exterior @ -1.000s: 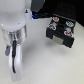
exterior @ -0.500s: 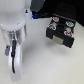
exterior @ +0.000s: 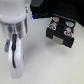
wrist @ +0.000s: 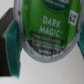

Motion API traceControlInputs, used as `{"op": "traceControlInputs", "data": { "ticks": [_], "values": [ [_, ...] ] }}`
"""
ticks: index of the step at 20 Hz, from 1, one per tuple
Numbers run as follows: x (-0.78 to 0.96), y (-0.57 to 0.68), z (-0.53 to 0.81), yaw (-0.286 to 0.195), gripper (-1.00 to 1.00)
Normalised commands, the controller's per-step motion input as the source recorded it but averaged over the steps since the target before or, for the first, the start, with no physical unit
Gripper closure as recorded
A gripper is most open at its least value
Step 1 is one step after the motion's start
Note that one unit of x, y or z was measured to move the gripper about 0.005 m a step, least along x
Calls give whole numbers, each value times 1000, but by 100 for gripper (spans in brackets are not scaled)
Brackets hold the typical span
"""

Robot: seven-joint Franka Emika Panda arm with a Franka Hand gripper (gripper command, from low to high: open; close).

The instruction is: Open the kcup holder, insert the kcup into the holder, and close the kcup holder

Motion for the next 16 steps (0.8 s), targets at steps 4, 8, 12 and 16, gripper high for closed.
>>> {"op": "traceControlInputs", "data": {
  "ticks": [4,8,12,16],
  "values": [
    [22,511,875,22,100],
    [17,599,769,48,100],
    [8,623,662,42,100],
    [14,625,571,39,100]
  ]
}}
